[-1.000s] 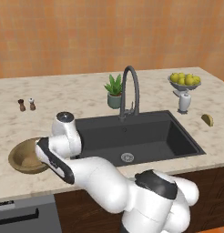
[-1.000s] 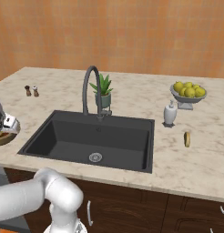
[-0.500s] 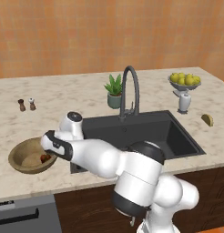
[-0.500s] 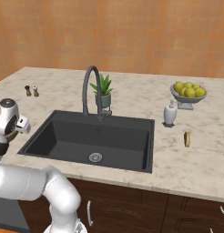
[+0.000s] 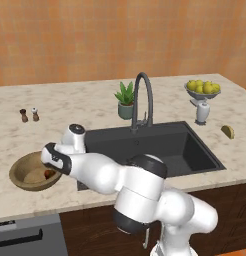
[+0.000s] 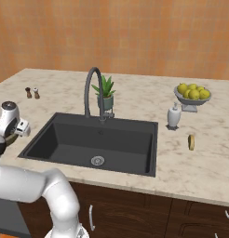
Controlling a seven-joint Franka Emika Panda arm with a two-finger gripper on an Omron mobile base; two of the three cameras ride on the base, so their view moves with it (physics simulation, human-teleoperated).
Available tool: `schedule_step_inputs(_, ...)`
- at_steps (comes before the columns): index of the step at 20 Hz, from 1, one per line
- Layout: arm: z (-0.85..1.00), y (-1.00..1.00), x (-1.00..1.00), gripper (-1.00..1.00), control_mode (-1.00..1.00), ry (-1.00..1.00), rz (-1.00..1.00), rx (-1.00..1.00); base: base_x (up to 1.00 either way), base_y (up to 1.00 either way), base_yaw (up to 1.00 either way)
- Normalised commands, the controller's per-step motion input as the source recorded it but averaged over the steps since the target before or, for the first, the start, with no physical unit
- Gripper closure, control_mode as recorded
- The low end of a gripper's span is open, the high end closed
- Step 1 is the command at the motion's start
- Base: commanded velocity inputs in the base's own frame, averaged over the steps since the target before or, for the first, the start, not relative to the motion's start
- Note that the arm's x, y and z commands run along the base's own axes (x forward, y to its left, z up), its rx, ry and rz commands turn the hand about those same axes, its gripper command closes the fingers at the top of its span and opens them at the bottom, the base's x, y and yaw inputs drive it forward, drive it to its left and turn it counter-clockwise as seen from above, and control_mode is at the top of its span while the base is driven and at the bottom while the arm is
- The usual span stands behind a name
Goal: Pick the bell pepper from the sink and place it in the bowl. Then pick the bowl and place it in the microwave. Then close the microwave door and press the start button.
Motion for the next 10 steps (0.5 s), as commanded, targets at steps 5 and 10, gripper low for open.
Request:
schedule_step_inputs(5,-0.38,0.07,0.00,-1.00,-1.00,0.00,0.00,0.01,0.00,0.00,0.00)
schedule_step_inputs(10,-0.17,0.02,0.00,1.00,-1.00,0.00,0.00,0.00,0.00,0.00,0.00)
